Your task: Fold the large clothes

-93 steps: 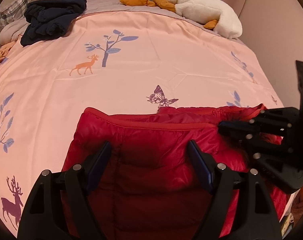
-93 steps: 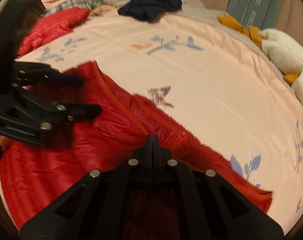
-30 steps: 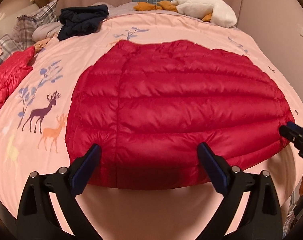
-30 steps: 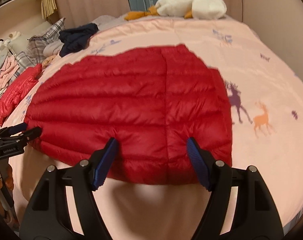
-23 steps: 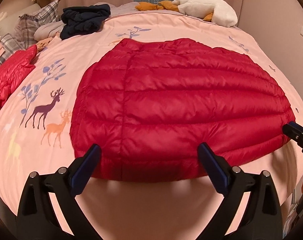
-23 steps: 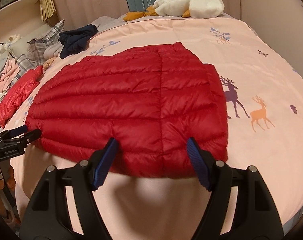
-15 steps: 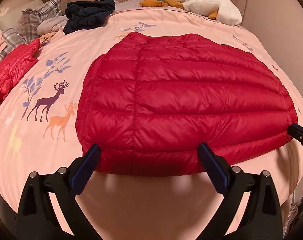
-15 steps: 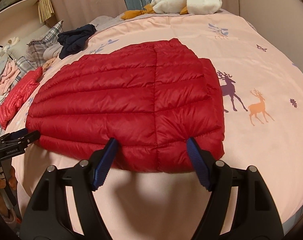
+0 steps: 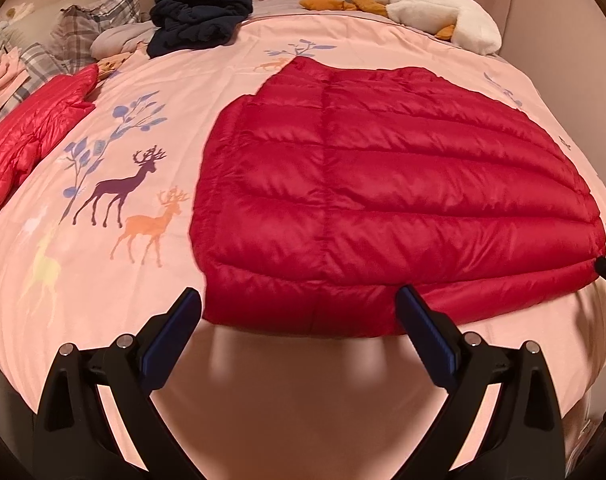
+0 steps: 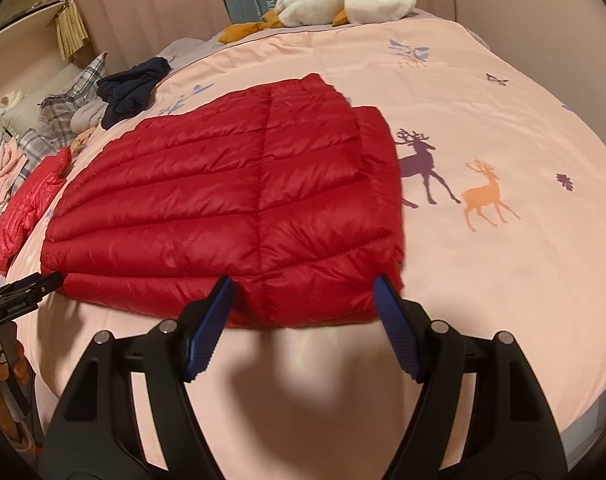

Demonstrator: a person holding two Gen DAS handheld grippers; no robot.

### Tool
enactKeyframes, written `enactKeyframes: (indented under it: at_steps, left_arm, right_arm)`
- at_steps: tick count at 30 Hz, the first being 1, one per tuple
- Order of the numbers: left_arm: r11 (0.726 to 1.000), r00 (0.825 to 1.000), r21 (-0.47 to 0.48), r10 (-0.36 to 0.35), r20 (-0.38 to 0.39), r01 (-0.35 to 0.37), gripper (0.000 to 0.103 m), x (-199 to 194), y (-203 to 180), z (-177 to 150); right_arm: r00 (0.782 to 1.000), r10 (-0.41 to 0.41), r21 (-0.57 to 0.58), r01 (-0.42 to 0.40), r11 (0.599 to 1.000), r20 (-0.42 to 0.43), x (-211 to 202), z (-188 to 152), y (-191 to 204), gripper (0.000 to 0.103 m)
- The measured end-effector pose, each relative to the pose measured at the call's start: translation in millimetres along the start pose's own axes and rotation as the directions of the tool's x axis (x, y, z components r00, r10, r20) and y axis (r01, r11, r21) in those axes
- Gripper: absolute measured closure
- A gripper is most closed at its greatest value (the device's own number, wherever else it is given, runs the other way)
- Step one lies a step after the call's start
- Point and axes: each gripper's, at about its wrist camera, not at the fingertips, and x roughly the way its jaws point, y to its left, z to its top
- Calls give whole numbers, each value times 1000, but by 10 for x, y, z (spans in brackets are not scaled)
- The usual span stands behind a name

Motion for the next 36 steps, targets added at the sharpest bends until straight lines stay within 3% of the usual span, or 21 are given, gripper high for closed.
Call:
enactKeyframes:
  at_steps: [8, 13, 14, 20, 23, 26, 32, 36]
  left_arm:
    - [998, 998, -45, 45, 31, -44, 5, -243, 160, 80]
    - [999, 990, -21, 44, 131, -42, 3, -741, 24, 306]
    - [999, 987, -11, 32, 160, -31, 1, -886, -29, 381]
    - [1000, 965, 29, 1, 264, -9, 1, -1501, -287, 686]
    - [998, 947, 48, 21, 319, -38, 1, -1810, -422, 796]
    - [998, 933, 67, -34, 359, 10, 1, -2076, -522, 869]
    - [997, 938, 71, 0, 347, -26, 1, -2152, -696, 789]
    - [997, 955, 66, 12, 295, -33, 1, -1896, -767, 597]
  right_arm:
    - [994, -108, 53, 107, 993, 31, -234, 53, -163, 28]
    - [989, -63, 4, 63, 998, 137, -678, 248, 141, 6]
    - [985, -56, -5, 58, 998, 166, -797, 311, 240, 2]
    - [976, -18, -27, 25, 999, 218, -1222, 612, 589, 2]
    - [967, -21, -38, 31, 999, 255, -1459, 732, 750, 2]
    - [964, -17, -45, 30, 999, 267, -1655, 833, 863, 2]
    - [962, -21, -56, 38, 998, 273, -1828, 737, 995, 2]
    - [985, 14, -24, -10, 1000, 171, -1599, 549, 957, 2]
